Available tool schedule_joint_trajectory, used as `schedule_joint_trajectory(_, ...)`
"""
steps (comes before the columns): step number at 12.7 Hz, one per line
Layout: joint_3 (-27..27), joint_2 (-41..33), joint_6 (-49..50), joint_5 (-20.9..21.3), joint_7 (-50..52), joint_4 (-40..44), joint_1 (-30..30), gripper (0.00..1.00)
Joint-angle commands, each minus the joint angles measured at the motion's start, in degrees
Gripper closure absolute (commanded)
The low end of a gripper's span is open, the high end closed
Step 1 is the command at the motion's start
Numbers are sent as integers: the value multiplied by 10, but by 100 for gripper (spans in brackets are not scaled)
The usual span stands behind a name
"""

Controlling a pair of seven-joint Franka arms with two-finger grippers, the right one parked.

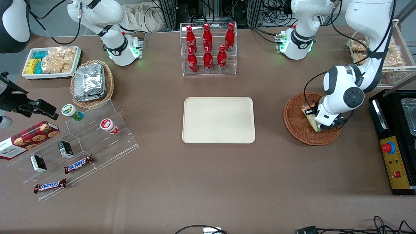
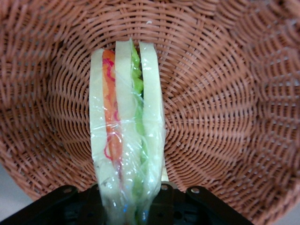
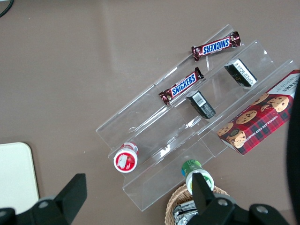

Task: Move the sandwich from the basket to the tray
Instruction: 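Close the left gripper on the wrapped sandwich, then lift the sandwich out of the basket with the left gripper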

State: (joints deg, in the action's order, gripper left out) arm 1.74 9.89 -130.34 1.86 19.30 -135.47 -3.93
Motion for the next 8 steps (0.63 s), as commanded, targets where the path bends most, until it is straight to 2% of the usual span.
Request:
schedule_joint_trajectory(1,-4,-80,97,8,26,27,-24,98)
schedule_joint_trajectory(4,-18,-130,280,7,32,147,-35,98)
schedule_joint_trajectory(6,-42,-124,398,-4,33,264,-35,99)
schedule_joint_trajectory(8,-70,-112,454,-6,29,351,-35,99)
